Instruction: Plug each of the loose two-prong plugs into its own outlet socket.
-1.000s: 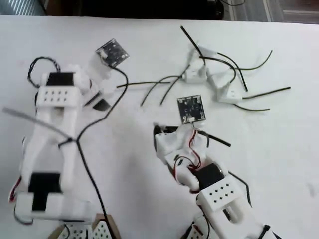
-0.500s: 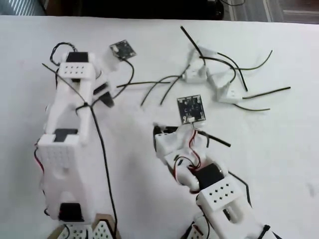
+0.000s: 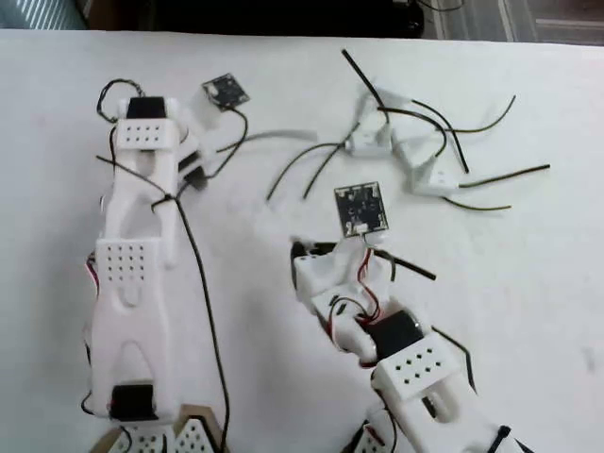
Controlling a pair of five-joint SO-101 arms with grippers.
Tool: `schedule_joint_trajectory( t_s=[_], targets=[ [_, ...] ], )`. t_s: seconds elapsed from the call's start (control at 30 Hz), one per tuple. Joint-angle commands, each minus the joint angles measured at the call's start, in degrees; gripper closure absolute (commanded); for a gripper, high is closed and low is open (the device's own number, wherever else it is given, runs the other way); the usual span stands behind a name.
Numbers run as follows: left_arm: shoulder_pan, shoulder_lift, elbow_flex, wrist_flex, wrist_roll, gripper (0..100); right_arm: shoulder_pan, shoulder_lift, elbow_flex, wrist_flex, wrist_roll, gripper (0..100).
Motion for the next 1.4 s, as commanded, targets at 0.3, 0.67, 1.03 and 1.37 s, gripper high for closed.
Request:
schedule_joint_trajectory(
  t_s=[0.3, 0.67, 1.03, 1.37],
  targets=[
    [-0.57, 5.23, -22.42, 14.07, 0.00, 93, 0.48, -0.92, -0.44, -1.10, 1.67, 98.1],
    [0.92, 2.68, -27.08, 18.73, 9.32, 98, 4.70, -0.92, -0.79, -1.19, 1.76, 98.1],
    [2.95, -22.02, 1.32, 18.64, 12.75, 98, 10.86, -0.92, -0.88, -4.53, 3.78, 98.1],
    [12.00, -53.58, 42.37, 14.33, 13.01, 98, 16.75, -1.01, -1.85, -5.76, 3.69, 98.1]
  ],
)
